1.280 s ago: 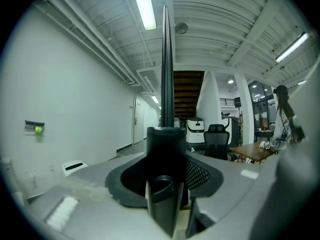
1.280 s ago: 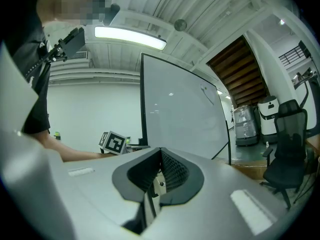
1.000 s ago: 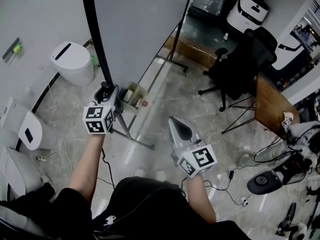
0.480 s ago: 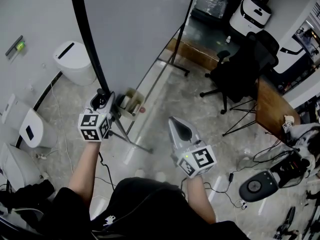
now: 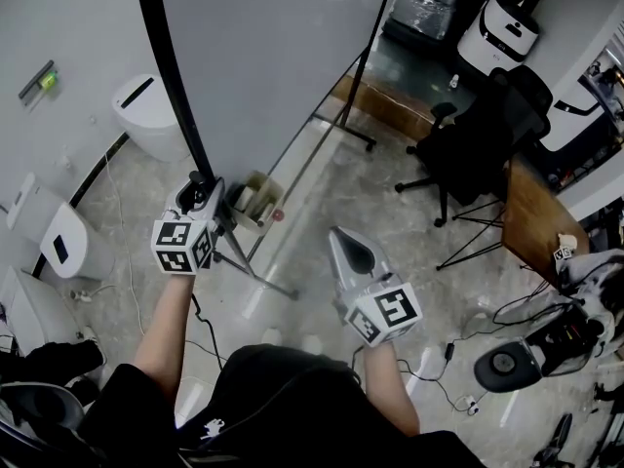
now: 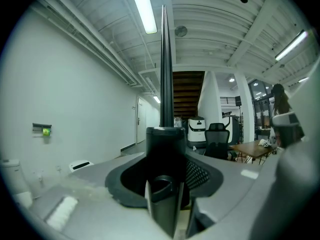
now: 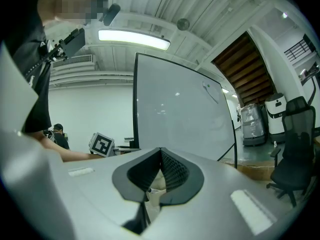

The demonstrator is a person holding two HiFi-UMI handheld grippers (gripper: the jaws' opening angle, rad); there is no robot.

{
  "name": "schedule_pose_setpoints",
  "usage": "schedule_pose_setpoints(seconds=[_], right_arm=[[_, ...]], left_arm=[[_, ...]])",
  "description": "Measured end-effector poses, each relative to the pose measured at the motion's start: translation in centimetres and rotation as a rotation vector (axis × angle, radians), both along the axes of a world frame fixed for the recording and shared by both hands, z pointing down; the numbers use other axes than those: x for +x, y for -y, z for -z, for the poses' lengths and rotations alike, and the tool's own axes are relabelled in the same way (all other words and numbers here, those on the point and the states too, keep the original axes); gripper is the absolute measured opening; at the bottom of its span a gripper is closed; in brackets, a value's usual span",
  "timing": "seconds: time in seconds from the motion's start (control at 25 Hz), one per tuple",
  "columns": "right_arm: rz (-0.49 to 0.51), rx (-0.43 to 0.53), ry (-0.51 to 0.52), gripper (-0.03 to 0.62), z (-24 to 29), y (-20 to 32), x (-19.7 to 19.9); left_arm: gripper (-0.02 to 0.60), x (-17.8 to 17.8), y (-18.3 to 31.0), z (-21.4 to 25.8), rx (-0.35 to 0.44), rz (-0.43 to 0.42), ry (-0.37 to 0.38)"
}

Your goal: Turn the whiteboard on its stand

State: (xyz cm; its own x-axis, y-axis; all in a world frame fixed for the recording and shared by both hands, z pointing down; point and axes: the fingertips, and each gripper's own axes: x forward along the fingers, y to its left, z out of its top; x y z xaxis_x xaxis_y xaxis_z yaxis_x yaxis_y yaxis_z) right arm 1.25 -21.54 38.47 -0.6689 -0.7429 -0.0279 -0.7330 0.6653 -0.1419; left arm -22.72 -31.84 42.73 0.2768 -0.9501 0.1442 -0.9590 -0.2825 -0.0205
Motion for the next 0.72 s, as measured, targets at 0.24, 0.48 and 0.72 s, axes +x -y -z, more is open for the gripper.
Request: schedule_pose_setpoints(seconds=[0.24,0.48,0.72], right_arm=[[0.010,0.000,0.009,0.009,0.0,0.2,0.8],[0.030,0.008,0.019,0.009,0.1,-0.3,1.2],[0.040,0.008,0.027,0.009,0.1,-0.9,2.0]], left_arm=[[0.190,0.2,0.3,0.1,0.009,0.020,0.007],[0.270,0.5,-0.6,0.6,0.029,0.063,0.001],[0.273,0.8,-2.8,2.4,0.080,0.112,0.045]])
